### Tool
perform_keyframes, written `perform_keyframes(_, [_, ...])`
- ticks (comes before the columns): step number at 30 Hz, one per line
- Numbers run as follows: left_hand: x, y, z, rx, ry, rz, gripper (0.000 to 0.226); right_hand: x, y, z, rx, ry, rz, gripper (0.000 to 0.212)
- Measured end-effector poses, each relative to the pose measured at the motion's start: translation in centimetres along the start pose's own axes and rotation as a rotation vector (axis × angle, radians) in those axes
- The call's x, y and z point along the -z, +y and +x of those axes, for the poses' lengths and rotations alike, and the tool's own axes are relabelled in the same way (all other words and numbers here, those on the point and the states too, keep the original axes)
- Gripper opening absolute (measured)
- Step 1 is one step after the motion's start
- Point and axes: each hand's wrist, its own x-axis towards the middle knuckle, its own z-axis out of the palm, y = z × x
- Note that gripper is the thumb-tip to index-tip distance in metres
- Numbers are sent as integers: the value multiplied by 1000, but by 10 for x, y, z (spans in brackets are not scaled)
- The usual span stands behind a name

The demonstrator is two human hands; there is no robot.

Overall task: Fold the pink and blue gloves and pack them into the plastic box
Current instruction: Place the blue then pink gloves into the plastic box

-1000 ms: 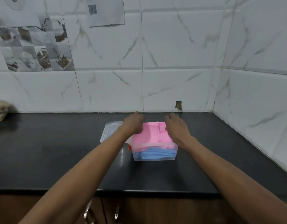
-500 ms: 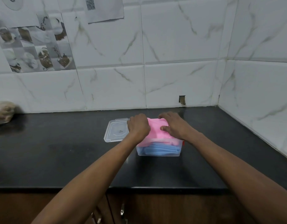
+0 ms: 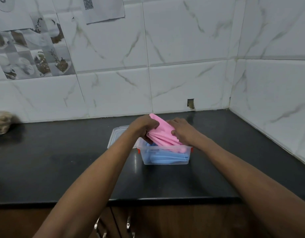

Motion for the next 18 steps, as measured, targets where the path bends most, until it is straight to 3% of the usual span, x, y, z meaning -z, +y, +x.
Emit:
perform_keyframes(2, [3, 0, -1, 64, -84, -105, 23, 1, -2, -1, 2, 29, 33, 57])
perform_keyframes(4, [6, -3, 0, 88, -147, -180, 21, 3, -3, -6, 60, 190, 30, 55])
perform_keyframes(6, [10, -4, 4, 127, -173, -282, 23, 5, -3, -11, 161, 401, -4, 43])
perform_keyframes(8, [13, -5, 6, 155, -203, -336, 22, 12, -10, -20, 199, 455, 108, 33])
perform_keyframes(10, [15, -6, 4, 183, -257, -408, 22, 20, -20, -26, 193, 329, 209, 49])
perform_keyframes(13, [19, -13, 4, 233, -336, -574, 30, 23, -33, -25, 174, 116, 72, 74])
perform_keyframes(18, [24, -15, 10, 259, -323, -715, 33, 29, -28, -11, 78, -22, -185, 83])
